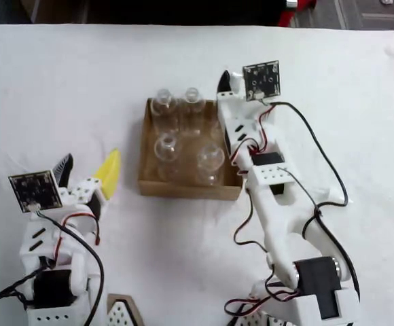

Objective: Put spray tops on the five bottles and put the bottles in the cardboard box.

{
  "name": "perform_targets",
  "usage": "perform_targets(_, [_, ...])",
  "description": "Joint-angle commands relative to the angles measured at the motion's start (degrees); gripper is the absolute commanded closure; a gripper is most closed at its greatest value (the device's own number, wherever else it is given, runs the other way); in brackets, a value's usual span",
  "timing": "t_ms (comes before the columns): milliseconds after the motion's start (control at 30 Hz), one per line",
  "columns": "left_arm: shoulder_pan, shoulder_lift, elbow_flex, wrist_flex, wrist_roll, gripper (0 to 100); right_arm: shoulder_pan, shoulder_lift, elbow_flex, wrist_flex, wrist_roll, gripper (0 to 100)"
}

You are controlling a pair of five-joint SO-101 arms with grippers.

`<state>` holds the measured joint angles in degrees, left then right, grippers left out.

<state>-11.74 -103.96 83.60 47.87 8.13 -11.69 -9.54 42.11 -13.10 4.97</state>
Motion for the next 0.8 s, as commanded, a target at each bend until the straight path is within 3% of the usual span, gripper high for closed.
perform_targets(0, [0.57, -0.40, -0.26, -1.76, -0.53, 70, -0.57, -2.77, -0.44, -1.19, -0.44, 88.0])
perform_targets(367, [0.57, -0.40, -0.26, -1.76, -0.62, 70, -0.66, -9.63, -0.53, 3.03, -1.05, 81.8])
perform_targets(600, [0.57, -0.40, -0.26, -1.76, -0.62, 70, 0.22, -29.05, -1.05, 17.98, -8.53, 81.7])
perform_targets(767, [0.57, -0.40, -0.26, -1.76, -0.62, 70, 6.64, -41.45, -1.05, 30.11, -8.88, 82.0])
